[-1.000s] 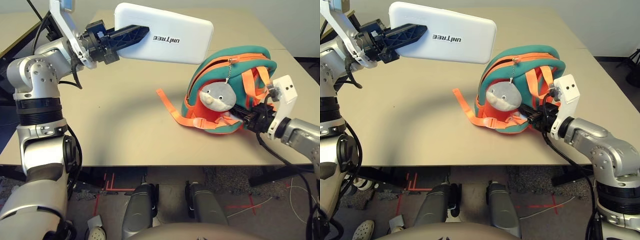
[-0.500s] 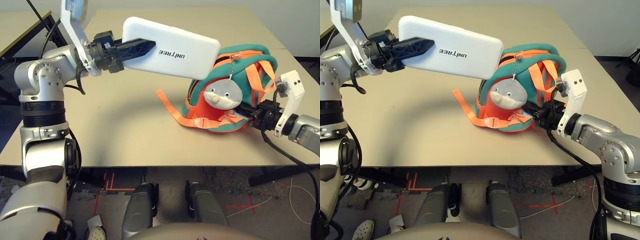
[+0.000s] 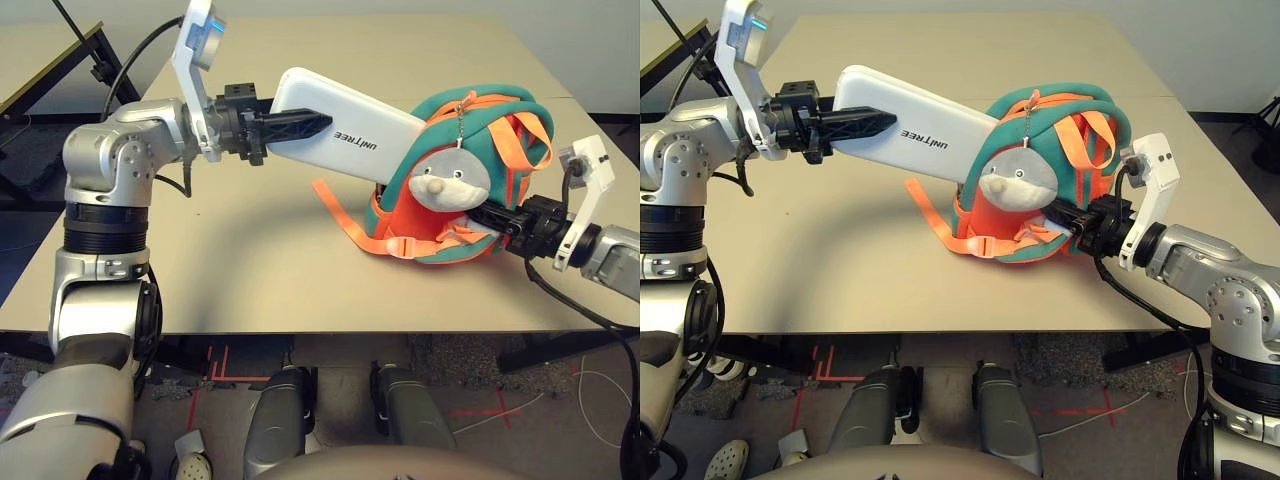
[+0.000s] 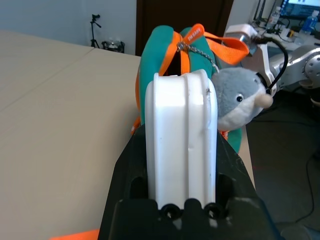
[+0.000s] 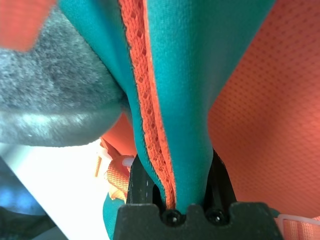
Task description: Put the pencil case into the backpack and zip it.
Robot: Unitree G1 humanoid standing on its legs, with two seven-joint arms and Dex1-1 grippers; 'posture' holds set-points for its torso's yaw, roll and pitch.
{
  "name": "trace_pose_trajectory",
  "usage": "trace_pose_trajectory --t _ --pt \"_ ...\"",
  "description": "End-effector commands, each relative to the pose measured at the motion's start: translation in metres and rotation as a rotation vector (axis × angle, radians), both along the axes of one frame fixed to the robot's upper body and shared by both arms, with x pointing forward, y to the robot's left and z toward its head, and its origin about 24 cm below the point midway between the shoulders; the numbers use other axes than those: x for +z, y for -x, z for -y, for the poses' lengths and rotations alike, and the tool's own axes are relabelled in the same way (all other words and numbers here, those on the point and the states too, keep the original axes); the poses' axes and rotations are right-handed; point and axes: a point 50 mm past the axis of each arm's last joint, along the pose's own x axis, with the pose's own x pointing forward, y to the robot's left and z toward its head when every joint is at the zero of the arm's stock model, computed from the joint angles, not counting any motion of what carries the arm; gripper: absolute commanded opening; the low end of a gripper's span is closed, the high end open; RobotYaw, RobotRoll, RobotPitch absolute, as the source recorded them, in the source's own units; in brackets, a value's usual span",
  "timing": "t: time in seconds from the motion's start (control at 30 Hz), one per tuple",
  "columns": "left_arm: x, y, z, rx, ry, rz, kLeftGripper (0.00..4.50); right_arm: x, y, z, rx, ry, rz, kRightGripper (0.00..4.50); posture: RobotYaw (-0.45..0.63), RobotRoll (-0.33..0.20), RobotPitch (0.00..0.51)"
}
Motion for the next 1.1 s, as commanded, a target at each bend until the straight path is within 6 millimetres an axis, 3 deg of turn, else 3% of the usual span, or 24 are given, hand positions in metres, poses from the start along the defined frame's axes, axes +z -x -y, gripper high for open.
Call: trace_pose_trajectory --t 0.03,0.43,0.63,0.8,0.97,1.0,1.1 --pt "0.000 0.002 0.011 -0.029 -0.017 0.044 1.26 0.002 0.002 -0.003 0.026 -0.038 0.008 0.24 -0.21 0.000 0.107" --pt "-0.018 -0.003 0.038 -0.094 -0.027 0.022 1.26 0.001 -0.001 -0.012 0.060 -0.050 0.012 0.24 -0.21 0.000 0.105" --pt "-0.035 -0.009 0.065 -0.107 -0.075 0.038 1.25 0.001 -0.003 -0.016 0.074 -0.054 0.014 0.24 -0.20 0.000 0.103" --pt "-0.050 -0.018 0.085 -0.049 -0.092 0.051 1.25 0.001 -0.004 -0.017 0.084 -0.058 0.015 0.24 -0.20 0.000 0.097" --pt "-0.062 -0.024 0.091 0.020 -0.073 0.053 1.25 0.000 -0.005 -0.017 0.087 -0.058 0.016 0.24 -0.20 0.000 0.087" --pt "-0.063 -0.025 0.090 0.033 -0.075 0.056 1.98 0.000 -0.005 -0.017 0.088 -0.057 0.017 0.24 -0.20 0.000 0.087" --pt "-0.057 -0.025 0.083 0.041 -0.052 0.055 3.07 0.000 -0.005 -0.018 0.091 -0.056 0.017 0.24 -0.20 0.000 0.089"
